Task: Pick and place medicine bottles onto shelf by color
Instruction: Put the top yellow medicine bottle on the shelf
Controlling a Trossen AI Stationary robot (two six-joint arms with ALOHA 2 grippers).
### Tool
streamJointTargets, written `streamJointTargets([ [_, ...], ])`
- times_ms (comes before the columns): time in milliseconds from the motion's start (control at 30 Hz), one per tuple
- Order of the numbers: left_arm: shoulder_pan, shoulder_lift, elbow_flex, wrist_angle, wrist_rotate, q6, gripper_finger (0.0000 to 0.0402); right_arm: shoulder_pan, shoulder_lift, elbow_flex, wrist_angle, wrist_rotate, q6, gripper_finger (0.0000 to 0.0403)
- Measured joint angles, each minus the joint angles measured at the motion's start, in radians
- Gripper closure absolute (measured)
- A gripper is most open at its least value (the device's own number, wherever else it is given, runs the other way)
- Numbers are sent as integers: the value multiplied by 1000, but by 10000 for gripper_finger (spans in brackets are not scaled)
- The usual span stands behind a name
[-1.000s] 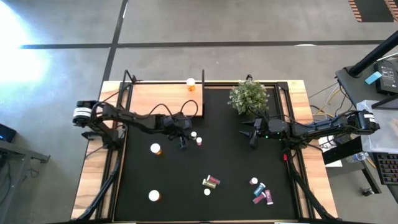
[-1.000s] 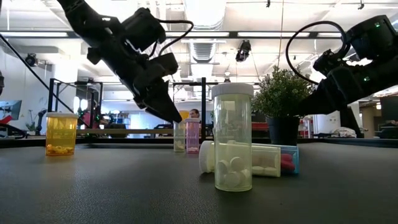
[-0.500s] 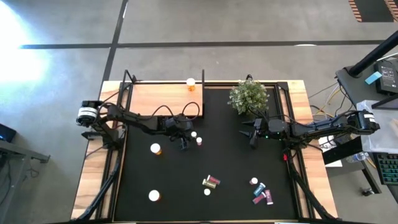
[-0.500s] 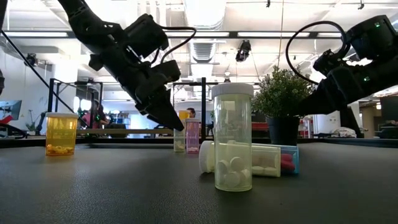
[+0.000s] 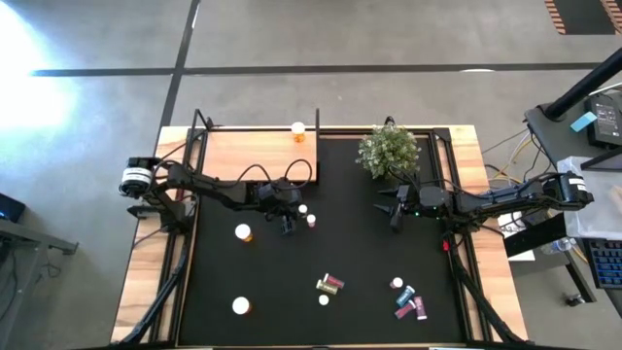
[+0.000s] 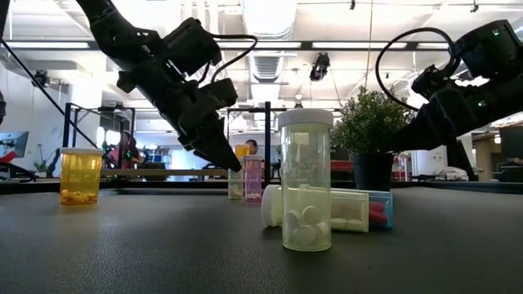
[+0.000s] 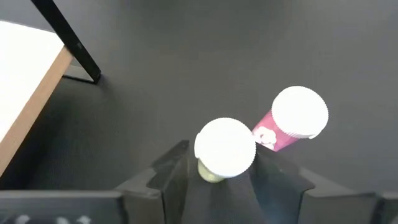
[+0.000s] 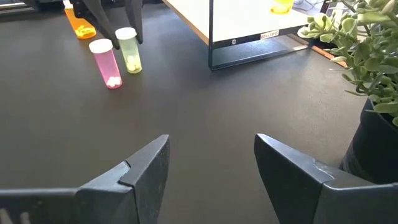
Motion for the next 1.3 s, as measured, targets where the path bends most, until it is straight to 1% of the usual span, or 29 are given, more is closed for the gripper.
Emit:
streamJointTargets([
  [167, 0, 0, 0, 12, 0, -5, 276, 0, 0, 0, 0, 0, 0, 179],
  [433, 0, -11, 5, 21, 0, -6, 277, 0, 0, 0, 0, 0, 0, 179],
  [567, 0, -39, 0, 18, -7, -7, 277, 0, 0, 0, 0, 0, 0, 179],
  [633, 2, -62, -1, 13, -29, -6, 277, 0, 0, 0, 0, 0, 0, 179],
  [733, 7, -106, 0, -40, -75, -6, 277, 0, 0, 0, 0, 0, 0, 179],
  [1000, 50, -246, -10, -255, -248, -58, 277, 0, 0, 0, 0, 0, 0, 179],
  [1167, 141, -358, -38, -339, -311, -61, 277, 0, 0, 0, 0, 0, 0, 179],
  [1300, 252, -425, -53, -410, -344, -86, 277, 0, 0, 0, 1, 0, 0, 179],
])
